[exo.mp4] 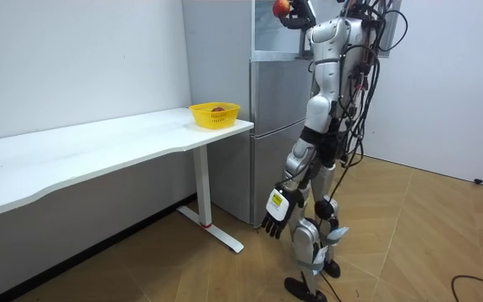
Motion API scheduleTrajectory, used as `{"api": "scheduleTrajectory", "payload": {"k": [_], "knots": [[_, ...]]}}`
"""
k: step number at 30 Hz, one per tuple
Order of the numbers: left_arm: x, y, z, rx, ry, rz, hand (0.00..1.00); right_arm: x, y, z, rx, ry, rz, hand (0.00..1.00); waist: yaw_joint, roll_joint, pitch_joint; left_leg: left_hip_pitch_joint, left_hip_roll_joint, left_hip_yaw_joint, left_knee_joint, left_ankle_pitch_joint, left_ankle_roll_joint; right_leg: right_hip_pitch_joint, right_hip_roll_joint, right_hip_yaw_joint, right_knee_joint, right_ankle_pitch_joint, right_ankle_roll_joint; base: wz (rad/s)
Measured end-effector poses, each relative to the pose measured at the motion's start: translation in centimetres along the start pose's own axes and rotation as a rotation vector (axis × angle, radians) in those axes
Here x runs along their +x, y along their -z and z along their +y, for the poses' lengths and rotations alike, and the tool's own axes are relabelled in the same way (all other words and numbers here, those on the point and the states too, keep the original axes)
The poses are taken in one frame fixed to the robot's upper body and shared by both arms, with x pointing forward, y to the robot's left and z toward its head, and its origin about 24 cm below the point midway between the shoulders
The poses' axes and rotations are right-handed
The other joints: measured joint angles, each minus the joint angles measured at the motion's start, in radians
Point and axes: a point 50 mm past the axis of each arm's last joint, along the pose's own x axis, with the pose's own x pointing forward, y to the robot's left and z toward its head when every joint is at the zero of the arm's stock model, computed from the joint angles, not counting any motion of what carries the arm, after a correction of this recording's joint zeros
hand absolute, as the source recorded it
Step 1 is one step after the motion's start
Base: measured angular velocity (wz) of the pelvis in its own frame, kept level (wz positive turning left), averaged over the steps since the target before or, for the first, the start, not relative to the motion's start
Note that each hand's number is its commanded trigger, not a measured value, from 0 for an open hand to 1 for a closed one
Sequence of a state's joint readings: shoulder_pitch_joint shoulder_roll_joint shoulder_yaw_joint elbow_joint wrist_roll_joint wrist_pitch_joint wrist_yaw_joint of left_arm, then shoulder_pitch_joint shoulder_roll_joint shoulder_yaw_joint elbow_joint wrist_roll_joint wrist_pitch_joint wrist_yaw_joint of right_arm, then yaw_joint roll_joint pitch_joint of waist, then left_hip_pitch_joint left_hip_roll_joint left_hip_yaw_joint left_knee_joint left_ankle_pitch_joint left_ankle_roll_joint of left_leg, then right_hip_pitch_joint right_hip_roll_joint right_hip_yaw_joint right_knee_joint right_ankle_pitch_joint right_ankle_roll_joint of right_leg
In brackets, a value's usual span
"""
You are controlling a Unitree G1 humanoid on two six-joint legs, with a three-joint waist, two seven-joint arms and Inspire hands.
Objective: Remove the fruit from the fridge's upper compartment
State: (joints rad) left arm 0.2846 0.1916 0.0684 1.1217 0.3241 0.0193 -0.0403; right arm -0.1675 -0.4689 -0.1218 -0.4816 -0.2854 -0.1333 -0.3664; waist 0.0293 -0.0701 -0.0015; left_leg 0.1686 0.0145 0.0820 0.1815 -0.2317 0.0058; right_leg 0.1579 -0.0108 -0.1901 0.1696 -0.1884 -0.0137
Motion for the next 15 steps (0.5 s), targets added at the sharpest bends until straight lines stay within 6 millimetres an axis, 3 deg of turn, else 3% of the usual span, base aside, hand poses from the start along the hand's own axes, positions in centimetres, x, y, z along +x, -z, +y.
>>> {"api": "scheduleTrajectory", "payload": {"k": [4,15], "knots": [[0.0,-0.1,-0.5,0.033,0.011,-0.008,0.00,-0.4,-2.0,1.7,0.030,-0.083,-0.098,1.00,0.009,-0.005,0.0006,-0.001,0.002,0.000,-0.004,0.000,0.000,-0.001,0.001,-0.006,0.001,0.000,0.000,0.02],[0.1,-0.9,-0.5,0.067,0.061,-0.031,0.00,-1.7,-3.7,4.8,0.096,-0.332,-0.159,1.00,0.065,-0.021,-0.0019,-0.010,0.005,-0.019,-0.012,0.000,-0.001,-0.008,0.004,-0.012,0.004,0.001,-0.002,0.03]]}}
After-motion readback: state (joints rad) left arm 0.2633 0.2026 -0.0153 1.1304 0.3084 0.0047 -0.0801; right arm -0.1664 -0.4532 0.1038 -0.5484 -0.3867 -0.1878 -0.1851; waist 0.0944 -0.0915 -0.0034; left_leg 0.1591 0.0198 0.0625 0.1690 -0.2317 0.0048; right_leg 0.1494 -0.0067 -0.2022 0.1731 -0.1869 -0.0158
